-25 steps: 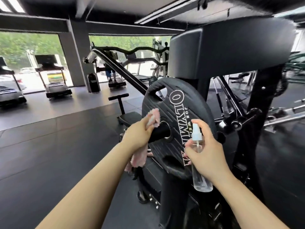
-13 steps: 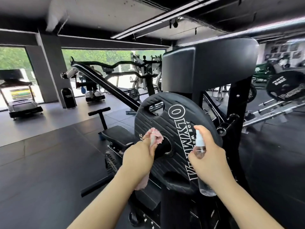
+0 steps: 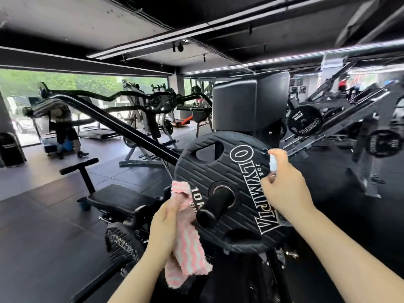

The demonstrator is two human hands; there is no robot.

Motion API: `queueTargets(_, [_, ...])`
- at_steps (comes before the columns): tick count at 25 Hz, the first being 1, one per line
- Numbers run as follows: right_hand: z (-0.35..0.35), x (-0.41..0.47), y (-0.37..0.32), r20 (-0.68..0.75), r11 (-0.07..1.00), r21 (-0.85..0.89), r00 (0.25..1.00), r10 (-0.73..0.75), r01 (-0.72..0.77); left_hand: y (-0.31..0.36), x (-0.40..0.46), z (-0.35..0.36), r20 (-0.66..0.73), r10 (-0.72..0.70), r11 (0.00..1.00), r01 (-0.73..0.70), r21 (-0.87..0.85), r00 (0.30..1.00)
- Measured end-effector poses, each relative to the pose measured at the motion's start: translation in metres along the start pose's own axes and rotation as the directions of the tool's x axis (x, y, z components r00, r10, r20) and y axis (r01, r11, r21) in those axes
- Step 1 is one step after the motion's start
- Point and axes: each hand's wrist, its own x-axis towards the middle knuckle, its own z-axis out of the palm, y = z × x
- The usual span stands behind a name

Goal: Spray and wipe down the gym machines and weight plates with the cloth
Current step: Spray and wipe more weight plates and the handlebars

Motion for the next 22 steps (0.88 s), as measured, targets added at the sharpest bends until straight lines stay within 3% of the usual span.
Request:
queueTargets(5, [0.014,0.001,-0.032,0.15,0.986,-0.069,0.979,-0.138,0.15,-0.015,-0.016,-0.022,0.084,-0.13,0.981,0.141,-0.135,0.988])
queueTargets(9, [0.037,0.013,-0.068,0.374,0.949,-0.045,0.886,-0.273,0.312,-0.023,-0.023,-0.035,0.135,-0.144,0.976,0.163,-0.142,0.98])
queueTargets(14, [0.047,0.017,-0.086,0.46,0.915,-0.092,0.831,-0.312,0.394,-0.016,-0.032,-0.048,0.15,-0.162,0.958,0.192,-0.212,0.975])
queueTargets(18, [0.047,-0.005,-0.08,0.586,0.886,-0.026,0.725,-0.362,0.463,-0.02,-0.035,-0.055,0.112,-0.164,0.961,0.185,-0.208,0.98])
queueTargets(20, [0.049,-0.01,-0.071,0.612,0.888,-0.06,0.72,-0.328,0.456,-0.023,-0.036,-0.056,0.099,-0.181,0.96,0.197,-0.198,0.979])
queueTargets(22, [0.052,-0.013,-0.055,0.576,0.918,-0.087,0.771,-0.27,0.387,-0.027,-0.036,-0.057,0.098,-0.181,0.967,0.196,-0.166,0.979])
